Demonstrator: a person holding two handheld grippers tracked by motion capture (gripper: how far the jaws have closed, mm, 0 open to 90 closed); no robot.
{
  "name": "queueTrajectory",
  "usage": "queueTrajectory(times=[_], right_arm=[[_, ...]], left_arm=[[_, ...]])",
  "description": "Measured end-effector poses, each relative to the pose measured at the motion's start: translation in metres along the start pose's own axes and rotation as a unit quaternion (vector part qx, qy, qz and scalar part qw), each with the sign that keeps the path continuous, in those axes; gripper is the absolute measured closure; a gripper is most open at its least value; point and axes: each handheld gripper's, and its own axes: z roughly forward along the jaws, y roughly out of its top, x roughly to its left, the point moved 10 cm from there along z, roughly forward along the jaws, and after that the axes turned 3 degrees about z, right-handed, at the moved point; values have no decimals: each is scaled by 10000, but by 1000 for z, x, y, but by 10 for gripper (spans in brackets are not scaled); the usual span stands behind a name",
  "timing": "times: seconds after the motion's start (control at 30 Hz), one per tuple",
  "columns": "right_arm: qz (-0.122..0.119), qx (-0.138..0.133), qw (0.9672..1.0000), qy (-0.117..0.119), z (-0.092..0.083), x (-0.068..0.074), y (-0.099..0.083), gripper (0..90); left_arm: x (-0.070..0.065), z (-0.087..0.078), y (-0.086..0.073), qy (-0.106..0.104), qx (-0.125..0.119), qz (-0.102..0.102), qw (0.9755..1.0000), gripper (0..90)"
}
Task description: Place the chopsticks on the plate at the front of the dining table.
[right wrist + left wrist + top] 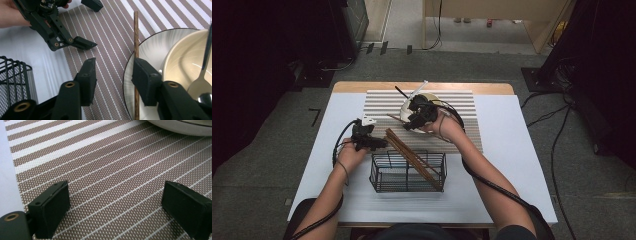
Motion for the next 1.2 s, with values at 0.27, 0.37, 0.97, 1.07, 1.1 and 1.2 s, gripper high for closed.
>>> queueTrajectory(times=[0.27, 0.37, 0.97, 1.07, 1.1, 1.2], right_arm=[[135, -405, 9991, 45, -8, 4, -1, 415], [131, -473, 9988, 54, -10, 6, -2, 391], [154, -816, 9965, 59, -24, 18, -14, 382], [178, -875, 9960, 68, -27, 18, -16, 390], [180, -942, 9954, 74, -29, 19, -16, 391], [193, -980, 9950, 78, -31, 19, -17, 394]], left_arm=[[0, 0, 0, 5, -3, 2, 10000, 84], [0, 0, 0, 1, -2, 1, 10000, 83], [0, 0, 0, 1, -1, -10, 10000, 83], [0, 0, 0, 1, -3, -10, 10000, 83], [0, 0, 0, 1, -2, -10, 10000, 83], [0, 0, 0, 0, 0, -10, 10000, 83]])
